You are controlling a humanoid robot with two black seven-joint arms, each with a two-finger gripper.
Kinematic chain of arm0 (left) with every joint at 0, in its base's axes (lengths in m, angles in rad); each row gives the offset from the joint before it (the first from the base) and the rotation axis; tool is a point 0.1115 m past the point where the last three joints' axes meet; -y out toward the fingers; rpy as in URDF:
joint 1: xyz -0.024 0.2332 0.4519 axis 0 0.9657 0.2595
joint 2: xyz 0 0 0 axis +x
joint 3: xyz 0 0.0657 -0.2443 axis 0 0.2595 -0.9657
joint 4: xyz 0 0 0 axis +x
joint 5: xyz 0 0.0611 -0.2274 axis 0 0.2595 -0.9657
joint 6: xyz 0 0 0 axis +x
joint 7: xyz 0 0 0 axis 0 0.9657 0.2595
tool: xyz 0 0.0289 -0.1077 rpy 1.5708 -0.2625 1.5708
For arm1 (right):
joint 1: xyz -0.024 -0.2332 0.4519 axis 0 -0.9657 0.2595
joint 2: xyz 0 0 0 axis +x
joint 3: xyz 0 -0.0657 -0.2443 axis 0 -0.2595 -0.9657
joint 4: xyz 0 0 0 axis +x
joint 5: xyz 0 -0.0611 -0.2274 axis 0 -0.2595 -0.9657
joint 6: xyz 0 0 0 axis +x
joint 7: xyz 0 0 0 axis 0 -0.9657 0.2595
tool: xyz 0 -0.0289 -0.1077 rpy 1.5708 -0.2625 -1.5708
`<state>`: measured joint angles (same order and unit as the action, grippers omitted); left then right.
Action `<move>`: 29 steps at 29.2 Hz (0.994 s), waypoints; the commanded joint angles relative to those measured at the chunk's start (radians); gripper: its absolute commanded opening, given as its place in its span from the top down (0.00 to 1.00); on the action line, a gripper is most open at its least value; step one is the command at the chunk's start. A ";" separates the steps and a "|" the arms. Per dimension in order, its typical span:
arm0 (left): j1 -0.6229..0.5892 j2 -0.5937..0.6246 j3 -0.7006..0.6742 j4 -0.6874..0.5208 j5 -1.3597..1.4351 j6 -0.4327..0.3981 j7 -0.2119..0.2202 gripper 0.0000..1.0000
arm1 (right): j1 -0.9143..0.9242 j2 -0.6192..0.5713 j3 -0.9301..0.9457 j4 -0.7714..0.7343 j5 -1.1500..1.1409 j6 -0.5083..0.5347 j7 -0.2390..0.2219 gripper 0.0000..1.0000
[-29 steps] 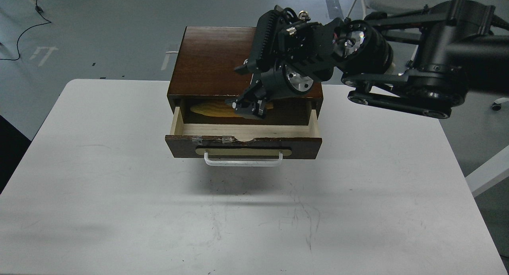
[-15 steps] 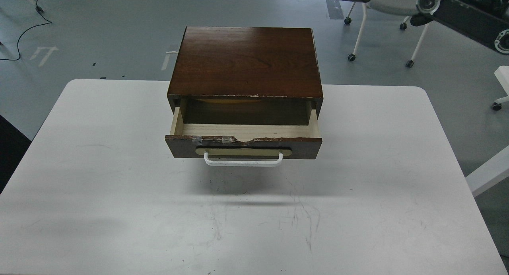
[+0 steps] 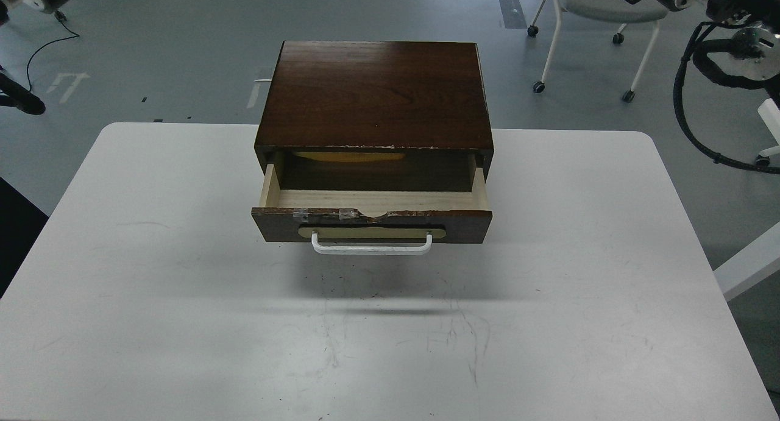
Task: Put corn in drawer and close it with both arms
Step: 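Raise the right gripper away from the drawer and withdraw it, then bring the left gripper down to the front of the open drawer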
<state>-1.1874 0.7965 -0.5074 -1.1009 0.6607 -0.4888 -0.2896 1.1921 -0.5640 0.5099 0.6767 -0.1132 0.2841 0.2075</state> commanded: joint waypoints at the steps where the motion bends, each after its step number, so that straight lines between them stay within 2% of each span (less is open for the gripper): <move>1: 0.002 0.015 0.004 -0.218 0.247 0.000 -0.003 1.00 | -0.063 -0.002 0.048 -0.109 0.270 0.006 0.000 0.00; 5: 0.015 0.035 0.009 -0.342 0.430 0.000 -0.016 1.00 | -0.120 -0.001 0.084 -0.164 0.426 0.013 -0.002 0.00; 8: 0.031 0.056 0.017 -0.433 0.505 0.000 -0.061 1.00 | -0.189 0.009 0.123 -0.163 0.513 0.021 0.000 0.00; 10: 0.058 0.067 0.017 -0.451 0.519 0.000 -0.063 1.00 | -0.213 0.009 0.142 -0.157 0.526 0.021 0.000 0.00; 15: 0.129 0.122 0.021 -0.615 0.685 0.000 -0.063 1.00 | -0.252 0.013 0.176 -0.155 0.526 0.023 0.000 0.00; 18: 0.198 0.101 0.029 -0.645 0.906 0.000 -0.063 1.00 | -0.252 0.012 0.176 -0.155 0.526 0.023 0.000 0.00; 23: 0.285 0.082 0.050 -0.652 1.014 0.000 -0.068 1.00 | -0.252 0.009 0.176 -0.158 0.523 0.023 0.000 0.00; 29: 0.299 0.075 0.090 -0.662 1.102 0.000 -0.066 1.00 | -0.252 0.003 0.176 -0.166 0.521 0.023 0.000 0.00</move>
<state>-0.8951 0.8782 -0.4319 -1.7613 1.7106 -0.4886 -0.3569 0.9404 -0.5580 0.6861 0.5124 0.4083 0.3069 0.2073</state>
